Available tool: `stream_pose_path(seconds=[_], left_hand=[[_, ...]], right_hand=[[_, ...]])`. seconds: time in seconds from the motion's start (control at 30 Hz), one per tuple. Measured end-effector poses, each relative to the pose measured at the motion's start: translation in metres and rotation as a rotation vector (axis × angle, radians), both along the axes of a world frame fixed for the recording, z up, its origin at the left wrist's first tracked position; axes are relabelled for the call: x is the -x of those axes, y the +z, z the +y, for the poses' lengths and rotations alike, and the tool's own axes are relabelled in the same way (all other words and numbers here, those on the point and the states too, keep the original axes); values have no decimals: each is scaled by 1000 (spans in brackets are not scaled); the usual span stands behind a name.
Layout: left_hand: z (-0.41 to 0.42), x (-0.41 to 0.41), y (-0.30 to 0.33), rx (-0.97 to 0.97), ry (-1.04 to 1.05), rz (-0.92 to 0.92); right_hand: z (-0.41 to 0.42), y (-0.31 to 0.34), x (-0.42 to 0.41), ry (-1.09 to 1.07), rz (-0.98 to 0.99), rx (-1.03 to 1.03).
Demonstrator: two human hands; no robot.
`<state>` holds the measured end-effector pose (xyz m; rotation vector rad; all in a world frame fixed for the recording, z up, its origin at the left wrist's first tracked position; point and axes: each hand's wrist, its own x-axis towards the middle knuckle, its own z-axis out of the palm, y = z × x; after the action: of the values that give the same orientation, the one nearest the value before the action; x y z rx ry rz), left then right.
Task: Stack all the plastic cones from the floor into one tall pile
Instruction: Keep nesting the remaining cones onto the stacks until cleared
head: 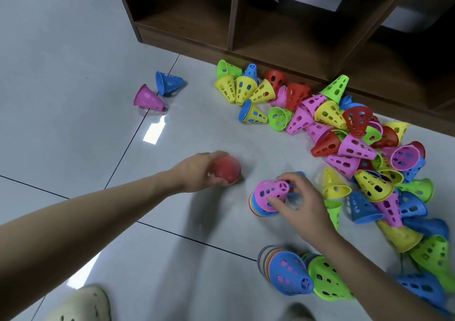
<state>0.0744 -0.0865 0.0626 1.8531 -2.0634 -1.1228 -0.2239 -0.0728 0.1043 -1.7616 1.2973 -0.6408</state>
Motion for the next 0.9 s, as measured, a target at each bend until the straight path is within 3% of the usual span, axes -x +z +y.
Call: stream_pose_path(seconds=[0.07, 0.2, 0.37, 0.57, 0.7, 0.9], left_hand=[[1, -10, -2, 25, -9, -43], [-6, -41, -11, 236, 168, -139], [-37, -92, -19, 355, 309, -526], [-89, -156, -2, 136, 254, -729], [-92, -177, -3, -49, 274, -693], [-75, -151, -9, -11, 372, -691]], right_hand=[[-6, -7, 3, 123, 101, -9], [-12, -22, 7, 283, 256, 58], [-15, -26, 7, 282, 262, 41], [-17, -12, 16, 369, 333, -44], [-23, -14, 30, 283, 369, -109], [-47, -13, 59, 286, 470, -33]])
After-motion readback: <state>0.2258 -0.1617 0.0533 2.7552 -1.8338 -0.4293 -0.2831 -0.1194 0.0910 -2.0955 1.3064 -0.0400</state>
